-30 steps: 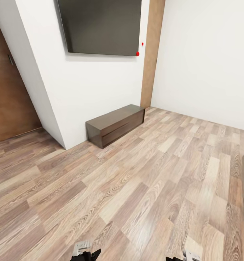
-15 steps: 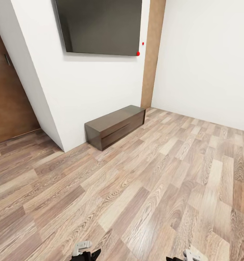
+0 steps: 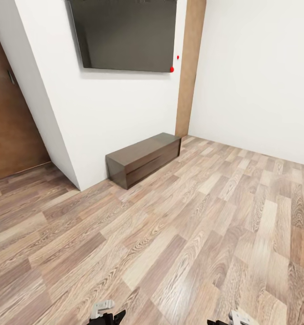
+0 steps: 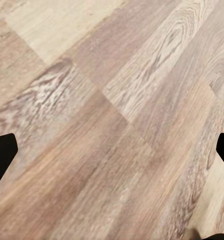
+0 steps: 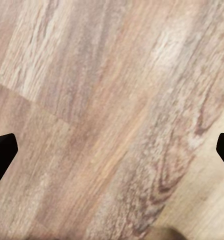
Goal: In the bedroom, move the book from the bed onto either nightstand, and place the two sandals side by side next to the bed.
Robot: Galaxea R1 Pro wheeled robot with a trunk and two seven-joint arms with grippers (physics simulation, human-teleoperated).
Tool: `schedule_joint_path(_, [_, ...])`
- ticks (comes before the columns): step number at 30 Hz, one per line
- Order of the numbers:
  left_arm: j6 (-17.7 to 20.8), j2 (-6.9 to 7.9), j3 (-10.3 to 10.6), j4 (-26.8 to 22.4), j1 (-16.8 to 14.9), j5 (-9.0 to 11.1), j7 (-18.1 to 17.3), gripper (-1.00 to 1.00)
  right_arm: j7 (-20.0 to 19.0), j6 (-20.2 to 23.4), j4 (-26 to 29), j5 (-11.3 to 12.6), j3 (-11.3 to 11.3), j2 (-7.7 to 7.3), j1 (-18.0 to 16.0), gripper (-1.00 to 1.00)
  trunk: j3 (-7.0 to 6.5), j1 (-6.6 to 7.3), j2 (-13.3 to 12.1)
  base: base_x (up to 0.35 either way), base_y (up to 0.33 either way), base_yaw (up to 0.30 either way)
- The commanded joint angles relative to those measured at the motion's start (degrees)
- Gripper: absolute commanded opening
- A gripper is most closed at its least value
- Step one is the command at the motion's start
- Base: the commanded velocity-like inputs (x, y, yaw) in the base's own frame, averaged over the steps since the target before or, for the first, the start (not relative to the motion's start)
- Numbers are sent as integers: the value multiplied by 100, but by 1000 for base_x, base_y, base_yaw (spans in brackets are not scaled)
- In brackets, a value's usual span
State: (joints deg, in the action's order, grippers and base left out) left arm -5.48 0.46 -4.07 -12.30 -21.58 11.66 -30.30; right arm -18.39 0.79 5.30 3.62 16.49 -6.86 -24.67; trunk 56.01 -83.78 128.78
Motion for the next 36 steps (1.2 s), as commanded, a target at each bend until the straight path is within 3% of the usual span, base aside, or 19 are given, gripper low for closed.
schedule_joint_path(1, [-9,-2,-41,8,-4,-15,-32,100,-25,7,-2,36,12,-1,-2,100,-5,1,2,0,0,0])
schedule_joint_path(12, [-7,-2,-41,8,-4,-15,-31,100,-24,6,-2,42,12,0,-2,100,-82,1,2,32,0,0])
schedule_joint_path(30, [-6,-2,-41,8,-4,-15,-32,100,-24,8,-2,42,12,8,-2,100,-86,1,2,319,0,-1])
schedule_joint_path(36, [-6,-2,-41,8,-4,-17,-30,100,-24,8,-2,27,10,17,-2,100,-86,1,2,334,0,-166])
